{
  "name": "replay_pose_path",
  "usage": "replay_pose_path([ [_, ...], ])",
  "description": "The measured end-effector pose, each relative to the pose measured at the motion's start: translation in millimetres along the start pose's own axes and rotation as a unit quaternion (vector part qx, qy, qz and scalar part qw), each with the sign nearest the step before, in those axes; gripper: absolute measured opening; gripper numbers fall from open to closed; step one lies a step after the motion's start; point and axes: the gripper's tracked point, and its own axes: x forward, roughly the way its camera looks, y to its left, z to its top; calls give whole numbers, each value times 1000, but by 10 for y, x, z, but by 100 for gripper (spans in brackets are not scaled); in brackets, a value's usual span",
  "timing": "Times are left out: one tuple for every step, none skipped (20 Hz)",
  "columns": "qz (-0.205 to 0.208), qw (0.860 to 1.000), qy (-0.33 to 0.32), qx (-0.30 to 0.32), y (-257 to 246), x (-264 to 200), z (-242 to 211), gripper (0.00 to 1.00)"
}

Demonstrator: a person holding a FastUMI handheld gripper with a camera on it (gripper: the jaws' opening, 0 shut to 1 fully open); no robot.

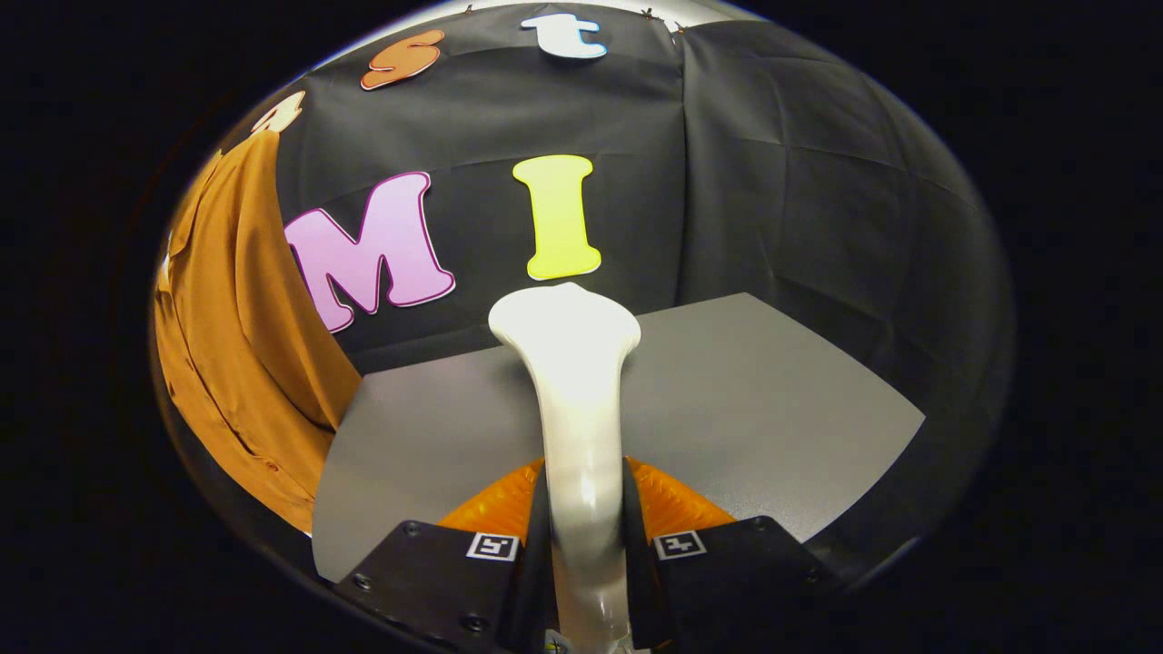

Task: Iron the clothes twice with a garment steamer, once on the left side and once on the right side.

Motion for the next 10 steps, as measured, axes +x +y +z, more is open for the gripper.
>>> replay_pose_path([
  [2,1000,-5,0,15,-46,27,39],
  [4,1000,-10,1,26,-95,58,39],
  [6,1000,-17,5,40,-156,84,39],
  [6,1000,-23,10,37,-220,115,39],
  [4,999,-28,14,33,-280,138,39],
  [3,999,-32,18,39,-336,152,39],
  [8,999,-37,22,86,-412,175,39],
  [15,999,-42,23,158,-473,183,39],
  [17,999,-48,17,229,-534,203,39],
  [19,998,-54,9,281,-591,197,39],
])
